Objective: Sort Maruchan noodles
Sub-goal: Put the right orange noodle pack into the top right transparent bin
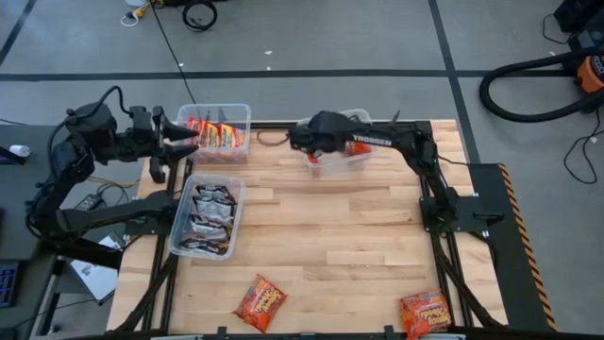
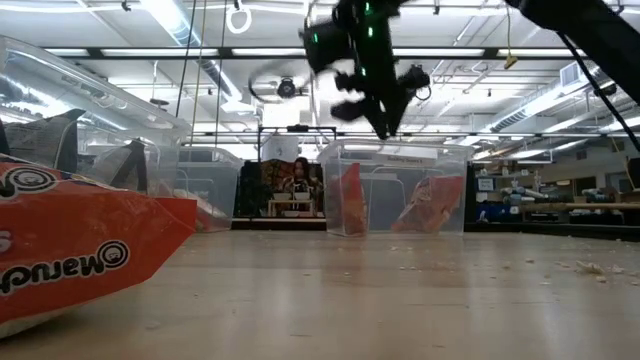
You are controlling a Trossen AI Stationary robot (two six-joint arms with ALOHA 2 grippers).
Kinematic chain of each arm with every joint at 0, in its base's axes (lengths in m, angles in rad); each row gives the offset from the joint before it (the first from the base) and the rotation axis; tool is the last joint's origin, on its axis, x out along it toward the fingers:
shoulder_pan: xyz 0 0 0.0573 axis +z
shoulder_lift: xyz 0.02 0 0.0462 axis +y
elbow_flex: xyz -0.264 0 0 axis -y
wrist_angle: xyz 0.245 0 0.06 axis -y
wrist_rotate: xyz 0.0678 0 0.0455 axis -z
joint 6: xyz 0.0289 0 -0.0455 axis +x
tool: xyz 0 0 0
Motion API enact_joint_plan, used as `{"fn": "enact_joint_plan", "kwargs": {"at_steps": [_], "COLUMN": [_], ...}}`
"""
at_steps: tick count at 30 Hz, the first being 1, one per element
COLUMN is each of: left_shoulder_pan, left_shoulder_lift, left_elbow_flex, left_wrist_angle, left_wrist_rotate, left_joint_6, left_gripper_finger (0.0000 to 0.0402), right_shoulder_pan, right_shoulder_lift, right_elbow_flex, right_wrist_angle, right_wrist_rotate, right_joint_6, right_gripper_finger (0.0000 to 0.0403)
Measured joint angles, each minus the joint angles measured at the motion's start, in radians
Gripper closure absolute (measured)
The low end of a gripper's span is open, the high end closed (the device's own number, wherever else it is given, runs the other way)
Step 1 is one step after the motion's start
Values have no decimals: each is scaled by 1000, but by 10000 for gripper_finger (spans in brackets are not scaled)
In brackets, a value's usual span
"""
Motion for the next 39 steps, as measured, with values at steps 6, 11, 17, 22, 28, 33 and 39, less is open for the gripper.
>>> {"fn": "enact_joint_plan", "kwargs": {"at_steps": [6, 11, 17, 22, 28, 33, 39], "left_shoulder_pan": [0, 0, -22, -104, -226, -292, -336], "left_shoulder_lift": [2, 7, 46, 98, 167, 216, 249], "left_elbow_flex": [0, 0, 1, 1, 0, 0, 0], "left_wrist_angle": [-133, -225, -337, -368, -371, -374, -406], "left_wrist_rotate": [195, 196, 55, -50, -144, -165, -242], "left_joint_6": [33, 48, 108, 161, 320, 376, 379], "left_gripper_finger": [214, 214, 214, 214, 214, 214, 214], "right_shoulder_pan": [183, 305, 465, 615, 767, 872, 1032], "right_shoulder_lift": [-106, -235, -367, -416, -416, -416, -415], "right_elbow_flex": [37, 37, 37, 37, -11, -150, -392], "right_wrist_angle": [-1, -4, -4, 1, -3, -1, 128], "right_wrist_rotate": [7, -14, -15, -101, -386, -558, -769], "right_joint_6": [-79, -140, -208, -283, -309, -275, -244], "right_gripper_finger": [294, 294, 294, 294, 276, 242, 208]}}
